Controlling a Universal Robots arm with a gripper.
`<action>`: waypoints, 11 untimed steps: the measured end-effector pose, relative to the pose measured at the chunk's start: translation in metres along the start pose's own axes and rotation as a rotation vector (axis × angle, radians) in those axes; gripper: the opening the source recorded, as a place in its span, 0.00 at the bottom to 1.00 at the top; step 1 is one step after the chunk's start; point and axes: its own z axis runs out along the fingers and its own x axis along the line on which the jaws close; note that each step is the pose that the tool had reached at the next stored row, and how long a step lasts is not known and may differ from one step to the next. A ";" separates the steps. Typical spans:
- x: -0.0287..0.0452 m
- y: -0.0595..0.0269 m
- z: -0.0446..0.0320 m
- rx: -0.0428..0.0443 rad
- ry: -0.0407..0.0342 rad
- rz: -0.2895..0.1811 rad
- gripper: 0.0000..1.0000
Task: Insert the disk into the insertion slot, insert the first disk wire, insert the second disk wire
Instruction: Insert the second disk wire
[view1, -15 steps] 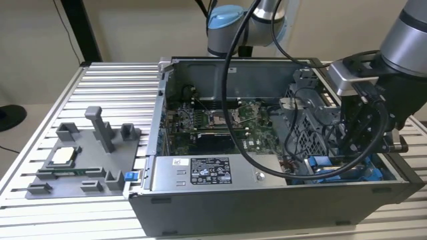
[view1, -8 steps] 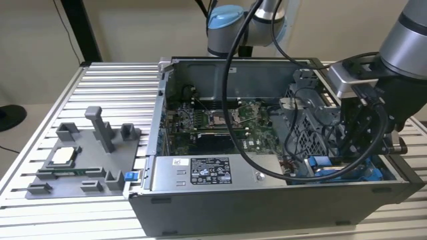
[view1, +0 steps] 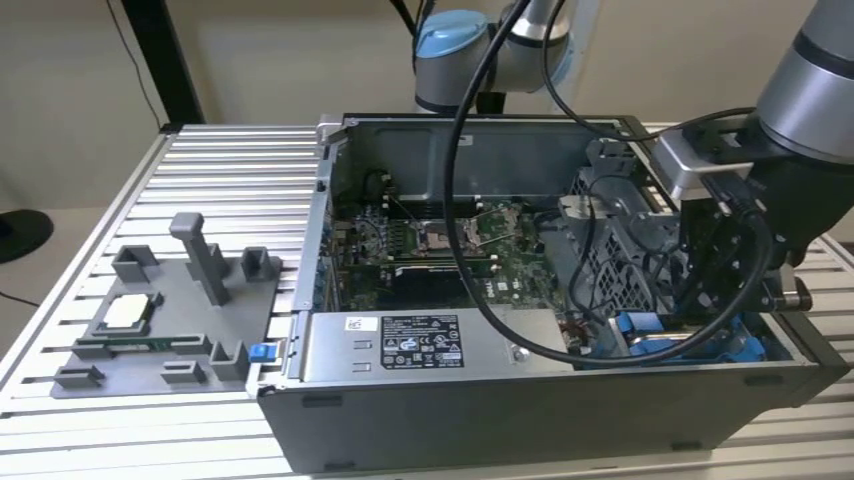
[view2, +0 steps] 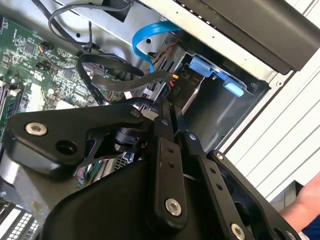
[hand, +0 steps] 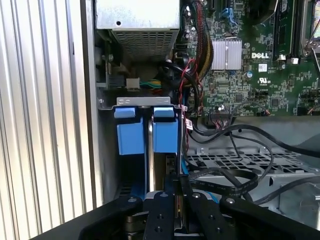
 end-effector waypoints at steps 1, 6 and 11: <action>0.0000 0.0000 0.0004 0.0004 -0.0003 0.000 0.00; 0.0001 0.0001 0.0023 0.0037 -0.0009 -0.001 0.00; 0.0003 0.0003 0.0056 0.0056 -0.0020 -0.001 0.00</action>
